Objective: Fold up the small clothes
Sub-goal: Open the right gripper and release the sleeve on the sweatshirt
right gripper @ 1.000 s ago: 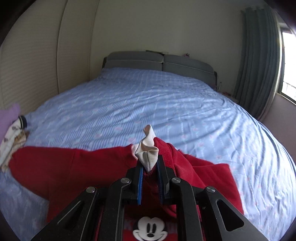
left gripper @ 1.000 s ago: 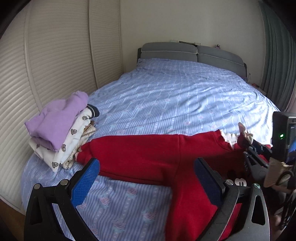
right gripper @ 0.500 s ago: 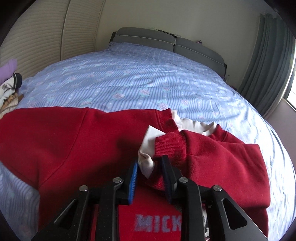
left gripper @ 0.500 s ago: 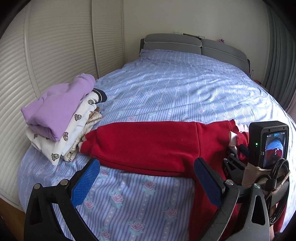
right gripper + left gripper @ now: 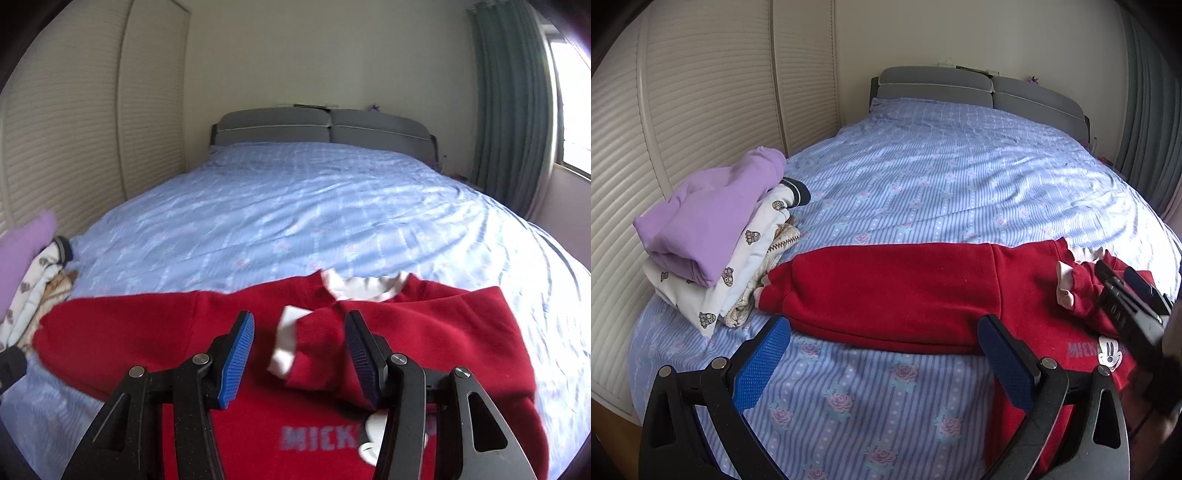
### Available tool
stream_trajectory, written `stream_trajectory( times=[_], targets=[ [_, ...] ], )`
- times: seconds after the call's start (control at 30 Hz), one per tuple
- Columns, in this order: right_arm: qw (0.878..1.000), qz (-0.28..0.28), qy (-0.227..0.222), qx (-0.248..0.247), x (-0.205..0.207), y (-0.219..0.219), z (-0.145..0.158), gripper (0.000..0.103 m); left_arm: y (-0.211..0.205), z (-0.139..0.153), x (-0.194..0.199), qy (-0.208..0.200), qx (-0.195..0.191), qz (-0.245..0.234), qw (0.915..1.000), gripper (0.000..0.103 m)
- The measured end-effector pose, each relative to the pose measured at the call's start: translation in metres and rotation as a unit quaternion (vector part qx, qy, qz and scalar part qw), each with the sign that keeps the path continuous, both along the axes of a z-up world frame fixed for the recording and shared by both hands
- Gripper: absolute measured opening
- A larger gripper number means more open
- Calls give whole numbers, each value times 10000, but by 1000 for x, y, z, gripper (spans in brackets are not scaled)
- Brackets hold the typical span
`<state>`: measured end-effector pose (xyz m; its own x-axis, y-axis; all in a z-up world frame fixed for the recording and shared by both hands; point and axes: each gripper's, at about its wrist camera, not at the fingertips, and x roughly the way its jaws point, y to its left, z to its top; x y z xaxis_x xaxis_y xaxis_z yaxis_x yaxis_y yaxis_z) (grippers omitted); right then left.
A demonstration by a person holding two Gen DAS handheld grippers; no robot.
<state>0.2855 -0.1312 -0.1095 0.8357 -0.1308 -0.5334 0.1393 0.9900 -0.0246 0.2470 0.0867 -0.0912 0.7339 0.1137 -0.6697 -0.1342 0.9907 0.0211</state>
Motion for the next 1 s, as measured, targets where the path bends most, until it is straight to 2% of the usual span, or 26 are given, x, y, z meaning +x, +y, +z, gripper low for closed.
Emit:
stream_trajectory(
  times=[0.13,0.23,0.33,0.43,0.53,0.67,0.93,1.0],
  targets=[
    [9975,-330,568,242,27,-34,-15,47,-10,0,-2,18,-78,33,10000,103],
    [9948,-112,982,251,40,-35,-32,45,-18,0,-6,34,-2,16,10000,103],
    [9909,229,1323,52,44,-19,-52,45,-23,0,-8,20,142,46,9999,103],
    [9905,310,1290,-366,41,-3,-62,47,-20,-2,-12,53,228,127,9996,103],
    [9907,318,1272,-360,40,-2,-63,47,-17,-7,-14,134,277,204,9993,103],
    [9926,368,1157,58,24,-13,-47,47,-16,-8,-17,110,287,210,9993,103],
    [9949,269,762,603,-56,-36,-20,47,-23,-13,-28,-153,91,-117,9998,103],
    [9957,172,626,664,-71,-33,-15,55,-17,-19,-29,-158,9,-124,9998,103]
  ],
)
